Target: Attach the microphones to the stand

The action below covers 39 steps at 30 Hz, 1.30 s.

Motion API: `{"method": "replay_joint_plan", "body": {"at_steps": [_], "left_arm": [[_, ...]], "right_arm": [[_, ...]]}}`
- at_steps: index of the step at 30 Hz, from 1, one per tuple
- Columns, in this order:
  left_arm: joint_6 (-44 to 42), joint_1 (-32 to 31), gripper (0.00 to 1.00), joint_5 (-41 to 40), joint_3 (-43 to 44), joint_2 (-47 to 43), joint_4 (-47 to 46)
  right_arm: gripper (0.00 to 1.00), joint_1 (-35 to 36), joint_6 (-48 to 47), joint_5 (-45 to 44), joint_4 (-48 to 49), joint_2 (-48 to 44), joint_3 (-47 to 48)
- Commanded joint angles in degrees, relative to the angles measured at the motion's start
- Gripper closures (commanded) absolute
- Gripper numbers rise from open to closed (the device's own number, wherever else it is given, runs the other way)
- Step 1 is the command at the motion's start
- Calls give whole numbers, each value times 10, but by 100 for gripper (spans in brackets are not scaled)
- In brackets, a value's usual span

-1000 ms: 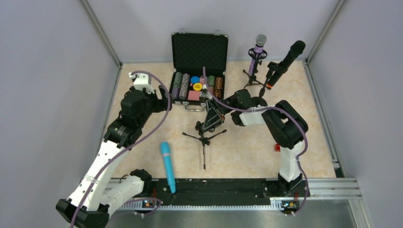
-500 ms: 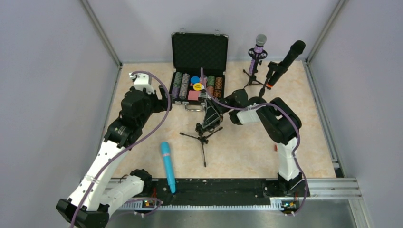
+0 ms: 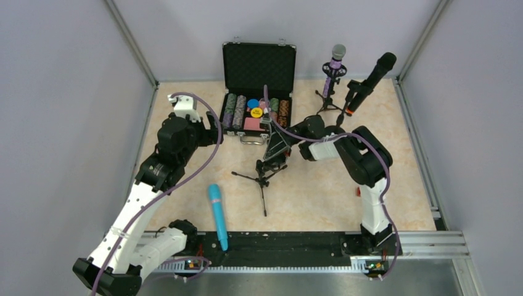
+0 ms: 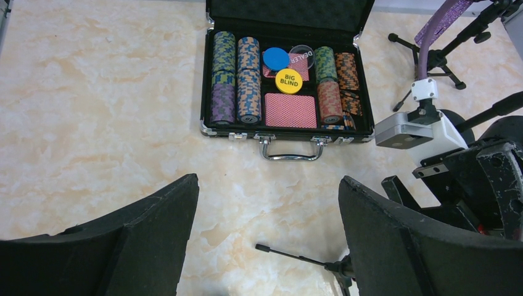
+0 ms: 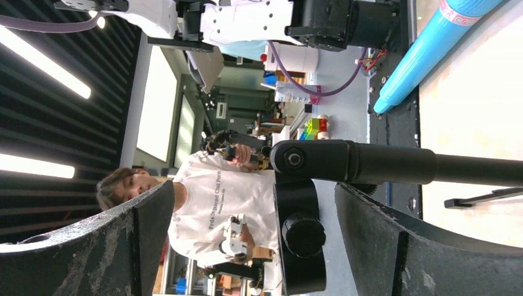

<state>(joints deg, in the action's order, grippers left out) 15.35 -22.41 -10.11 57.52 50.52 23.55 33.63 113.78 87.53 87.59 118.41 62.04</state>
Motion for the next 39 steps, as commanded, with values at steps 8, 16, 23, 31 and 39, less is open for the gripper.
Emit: {"method": "replay_joint_plan", "body": {"at_steps": [8,16,23,31,39], "left_arm": [[7,2,12,-4,-3,-13,-14],[11,2,13,-5,-3,-16,-10],[12,2,13,-2,1,-15,-10],[14,2,13,1,-4,-17,-7],[23,3,12,13,-10,-11,0]], "right_arm": [[1,-41,-26,-60,110,-6,-13],[1,-67,-118,-130,-17,-53,-38],[1,-72,-673,-260,-750,-178,49],[1,-73,-801,-437,-955,-241,97],[1,-71,-874,-628,-1028,-339,95]]}}
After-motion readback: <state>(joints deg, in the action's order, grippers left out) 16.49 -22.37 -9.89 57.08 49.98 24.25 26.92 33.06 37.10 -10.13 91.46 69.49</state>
